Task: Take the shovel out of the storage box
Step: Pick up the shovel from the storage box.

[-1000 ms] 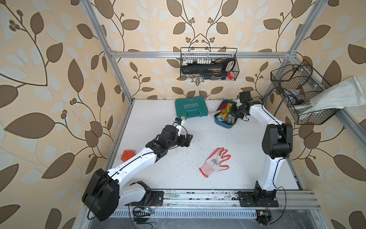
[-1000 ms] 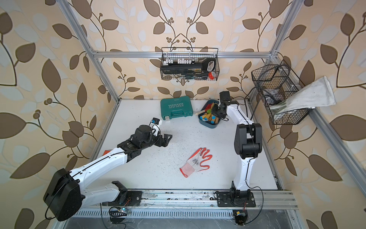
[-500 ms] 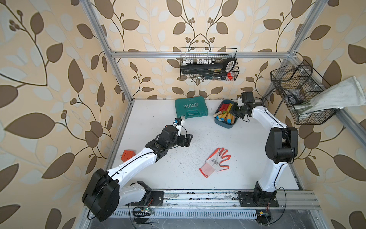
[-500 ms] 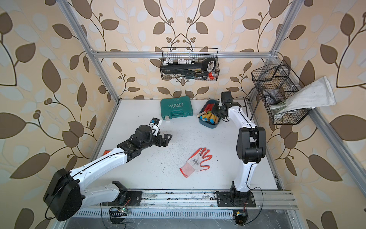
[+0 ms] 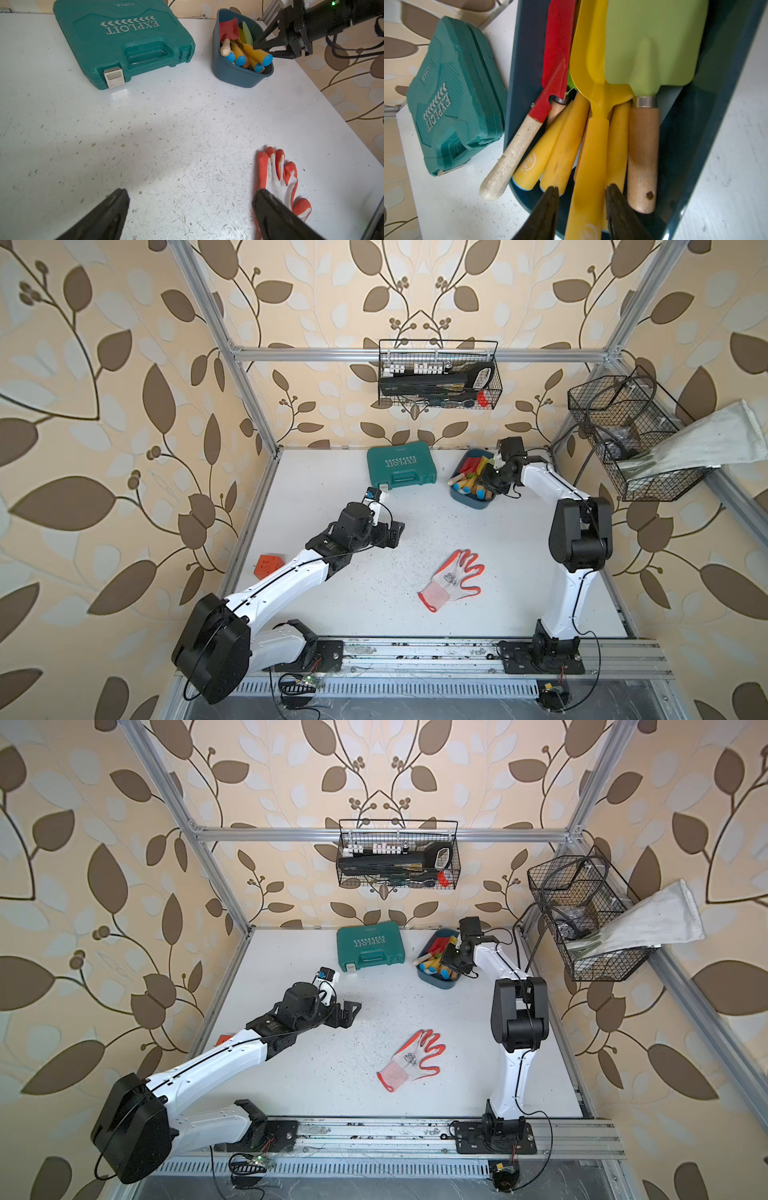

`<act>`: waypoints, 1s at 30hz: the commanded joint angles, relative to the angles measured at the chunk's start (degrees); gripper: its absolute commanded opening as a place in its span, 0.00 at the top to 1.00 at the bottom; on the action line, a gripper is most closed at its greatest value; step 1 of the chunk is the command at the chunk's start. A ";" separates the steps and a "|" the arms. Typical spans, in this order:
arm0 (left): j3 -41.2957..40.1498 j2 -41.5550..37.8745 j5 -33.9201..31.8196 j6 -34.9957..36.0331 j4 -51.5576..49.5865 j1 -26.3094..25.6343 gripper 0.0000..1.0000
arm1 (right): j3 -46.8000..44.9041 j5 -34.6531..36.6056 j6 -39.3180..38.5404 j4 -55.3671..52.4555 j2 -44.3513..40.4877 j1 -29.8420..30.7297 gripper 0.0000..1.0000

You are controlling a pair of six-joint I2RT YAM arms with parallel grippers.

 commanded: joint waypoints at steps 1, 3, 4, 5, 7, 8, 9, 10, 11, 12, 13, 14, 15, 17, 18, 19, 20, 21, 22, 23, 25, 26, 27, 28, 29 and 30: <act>2.04 -1.14 0.00 0.05 0.18 -0.40 0.01 | 2.82 -0.58 -0.60 -1.51 2.64 -0.28 0.59; 2.09 -1.01 -0.11 0.05 0.18 -0.40 0.01 | 4.26 -1.46 -0.85 -2.09 3.82 -0.36 0.59; 2.12 -0.93 -0.14 0.06 0.14 -0.40 0.01 | 4.68 -1.77 -0.96 -2.26 4.21 -0.29 0.59; 2.12 -0.85 -0.13 0.09 0.10 -0.40 0.01 | 4.96 -2.09 -0.99 -2.21 4.57 -0.32 0.59; 2.22 -0.75 -0.18 0.18 0.00 -0.40 0.01 | 5.72 -2.46 -0.95 -2.53 5.27 -0.34 0.62; 2.21 -0.73 -0.18 0.20 0.00 -0.40 0.01 | 5.85 -2.58 -0.99 -2.48 5.39 -0.29 0.64; 2.21 -0.71 -0.22 0.20 -0.08 -0.40 0.01 | 5.85 -2.59 -0.98 -2.47 5.49 -0.30 0.65; 2.22 -0.75 -0.25 0.22 -0.09 -0.40 0.01 | 5.85 -2.47 -0.93 -2.44 5.49 -0.31 0.66; 2.20 -0.75 -0.34 0.25 -0.13 -0.40 0.01 | 5.90 -2.39 -0.99 -2.40 5.59 -0.28 0.65; 2.13 -0.75 -0.35 0.22 -0.08 -0.40 0.01 | 5.98 -2.43 -0.96 -2.44 5.83 -0.29 0.64; 2.14 -0.87 -0.32 0.18 -0.01 -0.40 0.01 | 6.32 -2.48 -1.19 -2.71 6.22 -0.33 0.62; 2.07 -0.88 -0.23 0.16 0.00 -0.40 0.01 | 6.69 -2.47 -1.33 -3.18 6.64 -0.34 0.62; 2.11 -0.85 -0.14 0.13 0.01 -0.40 0.01 | 6.90 -2.56 -1.41 -3.32 7.01 -0.29 0.62; 1.96 -0.84 -0.19 0.10 0.00 -0.44 0.01 | 7.16 -2.77 -1.36 -3.41 7.74 -0.28 0.62; 1.95 -0.88 -0.26 0.11 0.00 -0.44 0.01 | 7.38 -3.19 -1.43 -3.33 8.23 -0.35 0.62; 1.94 -0.87 -0.26 0.01 0.00 -0.40 0.01 | 7.60 -3.71 -1.36 -3.34 8.79 -0.29 0.63; 1.96 -0.93 -0.31 0.07 0.00 -0.40 0.01 | 7.78 -4.14 -1.34 -3.32 9.15 -0.30 0.63; 1.95 -0.84 -0.39 0.07 0.00 -0.40 0.01 | 7.68 -4.38 -1.25 -3.03 9.28 -0.25 0.64; 1.94 -0.86 -0.36 0.06 -0.04 -0.40 0.01 | 7.55 -4.57 -1.02 -2.62 9.28 -0.27 0.65; 1.99 -0.88 -0.38 0.03 -0.03 -0.40 0.01 | 7.44 -4.58 -0.84 -2.32 9.25 -0.28 0.65; 2.02 -0.84 -0.42 0.06 0.00 -0.40 0.01 | 7.17 -4.58 -0.64 -1.88 9.17 -0.27 0.66; 1.95 -0.77 -0.36 0.08 0.07 -0.40 0.01 | 7.24 -4.67 -0.51 -1.74 9.12 -0.28 0.66; 1.95 -0.75 -0.27 0.00 0.14 -0.40 0.01 | 7.34 -4.83 -0.55 -1.72 9.27 -0.31 0.66; 1.94 -0.70 -0.20 -0.11 0.18 -0.40 0.01 | 7.51 -5.00 -0.44 -1.76 9.52 -0.34 0.65; 2.01 -0.66 -0.08 -0.17 0.18 -0.40 0.01 | 7.61 -5.26 -0.33 -1.89 9.77 -0.29 0.65; 2.07 -0.62 0.05 -0.23 0.18 -0.40 0.01 | 7.61 -5.52 -0.19 -1.72 9.93 -0.29 0.65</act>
